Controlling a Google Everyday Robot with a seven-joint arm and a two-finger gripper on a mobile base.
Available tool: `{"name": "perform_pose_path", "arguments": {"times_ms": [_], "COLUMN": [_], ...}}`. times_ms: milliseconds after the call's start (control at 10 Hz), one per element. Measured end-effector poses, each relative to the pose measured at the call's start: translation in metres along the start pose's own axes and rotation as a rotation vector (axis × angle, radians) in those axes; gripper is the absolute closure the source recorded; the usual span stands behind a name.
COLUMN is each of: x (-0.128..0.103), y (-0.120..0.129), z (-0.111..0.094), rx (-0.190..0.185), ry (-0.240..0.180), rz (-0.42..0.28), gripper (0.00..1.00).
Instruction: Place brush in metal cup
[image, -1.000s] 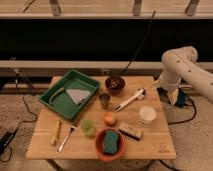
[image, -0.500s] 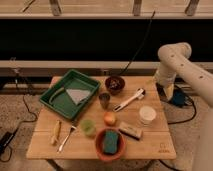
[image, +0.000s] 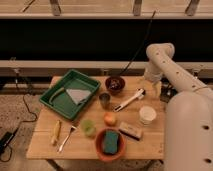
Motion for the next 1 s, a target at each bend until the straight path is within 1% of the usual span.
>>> {"name": "perform_pose_path", "arguments": {"times_ms": [300,700,1000], "x": [-0.018,-0.011,-0.01], "y": [-0.017,-0.026,-0.032], "z": [0.021,0.043,0.062], "rx": [-0.005,-0.005,-0.017], "ry": [-0.043,-0.058,-0.07], "rz": [-0.015,0.002,0.011], "gripper": [0.2,0.2,0.2]}}
